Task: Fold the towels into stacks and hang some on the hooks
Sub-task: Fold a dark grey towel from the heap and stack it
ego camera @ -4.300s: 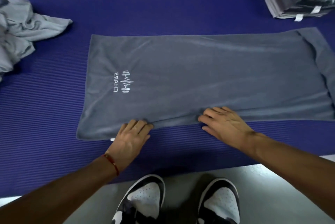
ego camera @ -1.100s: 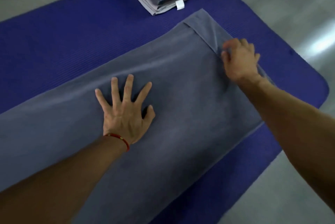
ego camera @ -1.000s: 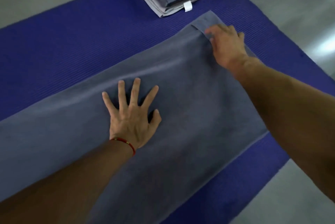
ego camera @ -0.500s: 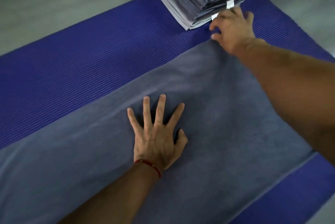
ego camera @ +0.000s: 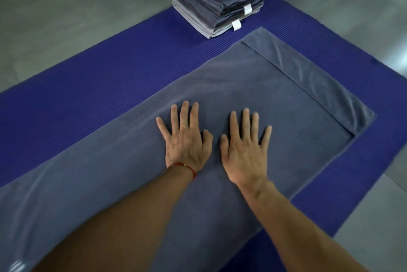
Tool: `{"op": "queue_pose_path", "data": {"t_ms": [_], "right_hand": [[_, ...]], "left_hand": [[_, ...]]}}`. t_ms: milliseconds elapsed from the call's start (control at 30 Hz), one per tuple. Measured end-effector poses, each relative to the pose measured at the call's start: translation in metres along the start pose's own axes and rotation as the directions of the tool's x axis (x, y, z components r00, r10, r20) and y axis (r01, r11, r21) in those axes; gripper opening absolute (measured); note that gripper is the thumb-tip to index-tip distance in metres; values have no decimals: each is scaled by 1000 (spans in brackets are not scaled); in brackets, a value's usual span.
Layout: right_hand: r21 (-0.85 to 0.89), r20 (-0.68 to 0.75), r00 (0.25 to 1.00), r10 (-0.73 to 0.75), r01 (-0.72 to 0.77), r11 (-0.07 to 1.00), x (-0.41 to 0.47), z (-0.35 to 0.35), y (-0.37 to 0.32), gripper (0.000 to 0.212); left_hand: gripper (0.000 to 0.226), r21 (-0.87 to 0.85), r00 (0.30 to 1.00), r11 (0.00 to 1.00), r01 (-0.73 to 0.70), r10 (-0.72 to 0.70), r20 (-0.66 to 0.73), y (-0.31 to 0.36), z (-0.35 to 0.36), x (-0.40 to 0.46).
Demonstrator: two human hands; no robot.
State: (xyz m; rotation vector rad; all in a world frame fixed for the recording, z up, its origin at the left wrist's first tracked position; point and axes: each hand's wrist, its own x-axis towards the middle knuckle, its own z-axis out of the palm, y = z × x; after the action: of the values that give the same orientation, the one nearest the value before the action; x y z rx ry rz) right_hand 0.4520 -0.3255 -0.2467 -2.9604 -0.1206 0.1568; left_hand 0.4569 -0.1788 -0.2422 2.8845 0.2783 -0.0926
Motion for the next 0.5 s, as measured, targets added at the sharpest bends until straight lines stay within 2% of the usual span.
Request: {"op": "queue_pose_path", "data": {"t_ms": [100, 200, 367, 500], "right_hand": [[3, -13, 1000, 3, -3, 1000, -64, 11, -19, 68], [11, 3, 999, -32, 32, 999, -123, 22, -46, 68], [36, 84, 980, -178, 176, 984, -195, 32, -101, 69], [89, 155, 929, -337, 326, 941, -237, 38, -148, 68]], "left_hand": [[75, -164, 1000, 986, -31, 29, -11, -8, -8, -1], [70, -177, 996, 980, -88, 89, -2, -41, -13, -18], [59, -1, 996, 997, 83, -83, -22, -167, -27, -81], [55, 65, 971, 969, 238, -239, 1, -267, -48, -122]]}}
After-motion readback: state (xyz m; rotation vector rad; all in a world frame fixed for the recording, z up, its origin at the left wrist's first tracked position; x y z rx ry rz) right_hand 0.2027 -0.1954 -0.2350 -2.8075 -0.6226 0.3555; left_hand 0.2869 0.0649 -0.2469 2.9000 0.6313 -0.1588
